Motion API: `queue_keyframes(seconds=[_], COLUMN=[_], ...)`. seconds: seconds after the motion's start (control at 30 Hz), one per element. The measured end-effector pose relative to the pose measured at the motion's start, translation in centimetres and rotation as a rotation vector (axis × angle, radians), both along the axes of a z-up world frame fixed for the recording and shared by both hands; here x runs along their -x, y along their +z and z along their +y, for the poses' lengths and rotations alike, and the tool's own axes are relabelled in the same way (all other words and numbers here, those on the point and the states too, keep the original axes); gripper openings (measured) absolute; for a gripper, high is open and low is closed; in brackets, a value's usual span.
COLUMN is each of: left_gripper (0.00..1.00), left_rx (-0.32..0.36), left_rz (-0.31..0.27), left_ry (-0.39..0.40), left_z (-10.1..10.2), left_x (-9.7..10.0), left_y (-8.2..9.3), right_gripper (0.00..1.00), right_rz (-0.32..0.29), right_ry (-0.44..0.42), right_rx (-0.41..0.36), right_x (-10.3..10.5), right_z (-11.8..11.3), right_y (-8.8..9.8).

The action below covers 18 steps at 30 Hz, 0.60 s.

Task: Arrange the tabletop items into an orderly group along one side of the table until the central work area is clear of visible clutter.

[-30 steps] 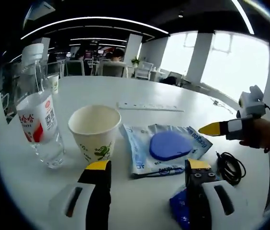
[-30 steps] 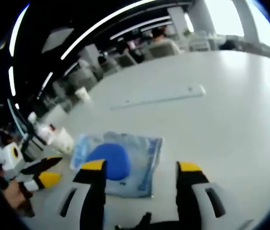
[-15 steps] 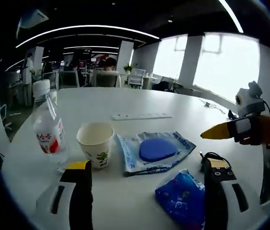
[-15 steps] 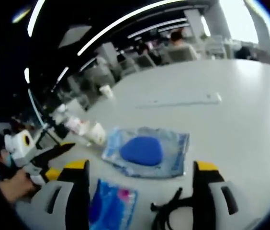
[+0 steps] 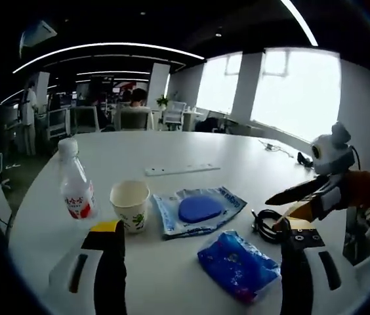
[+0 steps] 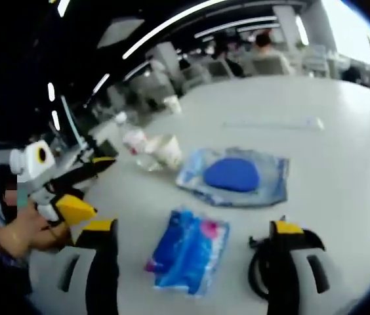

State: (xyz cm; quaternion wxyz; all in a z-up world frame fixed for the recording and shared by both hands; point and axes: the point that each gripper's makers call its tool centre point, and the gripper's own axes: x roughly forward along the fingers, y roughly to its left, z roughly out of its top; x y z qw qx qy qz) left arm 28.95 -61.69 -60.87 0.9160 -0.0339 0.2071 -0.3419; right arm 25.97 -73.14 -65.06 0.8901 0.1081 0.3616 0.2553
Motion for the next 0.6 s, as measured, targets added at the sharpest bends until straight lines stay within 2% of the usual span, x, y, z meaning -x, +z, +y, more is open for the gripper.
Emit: queue_keyframes(seconds=[0.23, 0.4, 0.6], left_gripper=[1.0, 0.99, 0.97], left_rx=[-0.013, -0.024, -0.029], left_rz=[-0.021, -0.021, -0.017], left_ry=[-0.037, -0.027, -0.015], left_z=[0.5, 1.2, 1.9], left_x=[1.1, 1.6, 2.2], left_y=[0.5, 0.3, 0.1], right_gripper=[0.84, 0.79, 0.61], right_rz=[0.01, 0.015, 0.016], right_ry=[0.065, 0.102, 0.123], right_rx=[0.002, 0.023, 0.042], right_x=[2.1, 3.1, 3.7], right_z=[2.4, 3.6, 4.3], right_y=[-0.4, -1.5, -3.0])
